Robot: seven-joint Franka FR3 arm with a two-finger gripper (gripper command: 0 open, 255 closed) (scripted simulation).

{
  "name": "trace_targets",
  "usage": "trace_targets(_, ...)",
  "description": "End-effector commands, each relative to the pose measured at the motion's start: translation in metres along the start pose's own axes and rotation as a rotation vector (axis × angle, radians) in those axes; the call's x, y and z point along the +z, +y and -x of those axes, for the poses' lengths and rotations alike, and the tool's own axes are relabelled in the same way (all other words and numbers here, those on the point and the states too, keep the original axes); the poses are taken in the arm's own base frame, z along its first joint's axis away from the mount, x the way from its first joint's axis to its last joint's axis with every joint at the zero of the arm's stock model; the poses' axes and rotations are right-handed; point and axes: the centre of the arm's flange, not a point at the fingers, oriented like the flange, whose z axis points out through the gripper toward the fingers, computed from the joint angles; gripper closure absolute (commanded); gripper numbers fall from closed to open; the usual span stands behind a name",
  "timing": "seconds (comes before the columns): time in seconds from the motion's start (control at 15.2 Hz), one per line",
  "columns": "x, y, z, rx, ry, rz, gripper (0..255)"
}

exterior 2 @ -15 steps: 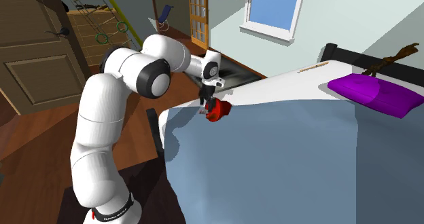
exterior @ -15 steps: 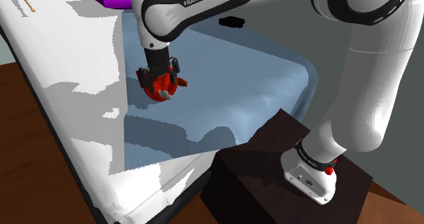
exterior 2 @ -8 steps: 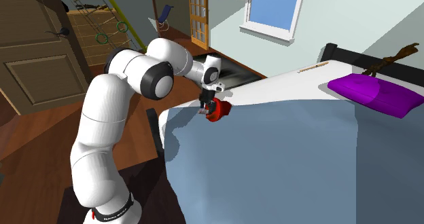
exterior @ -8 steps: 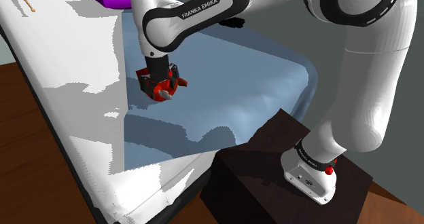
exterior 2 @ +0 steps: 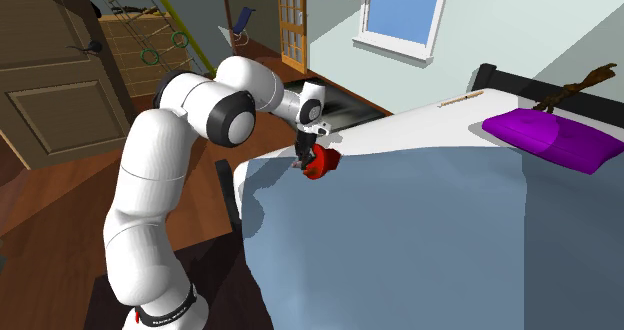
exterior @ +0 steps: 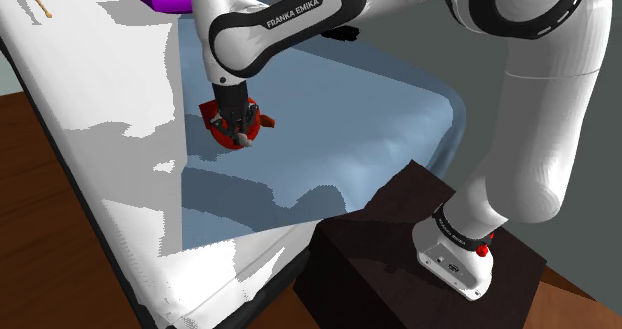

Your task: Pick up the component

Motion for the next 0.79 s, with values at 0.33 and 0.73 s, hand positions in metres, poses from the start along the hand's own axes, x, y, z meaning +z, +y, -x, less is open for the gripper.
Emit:
trace_targets(0.33, -0.021, 0.000, 0.003, 0.000, 0.001, 0.000, 255)
trace_targets(0.73, -0.052, 0.000, 0.009, 0.000, 0.001, 0.000, 255)
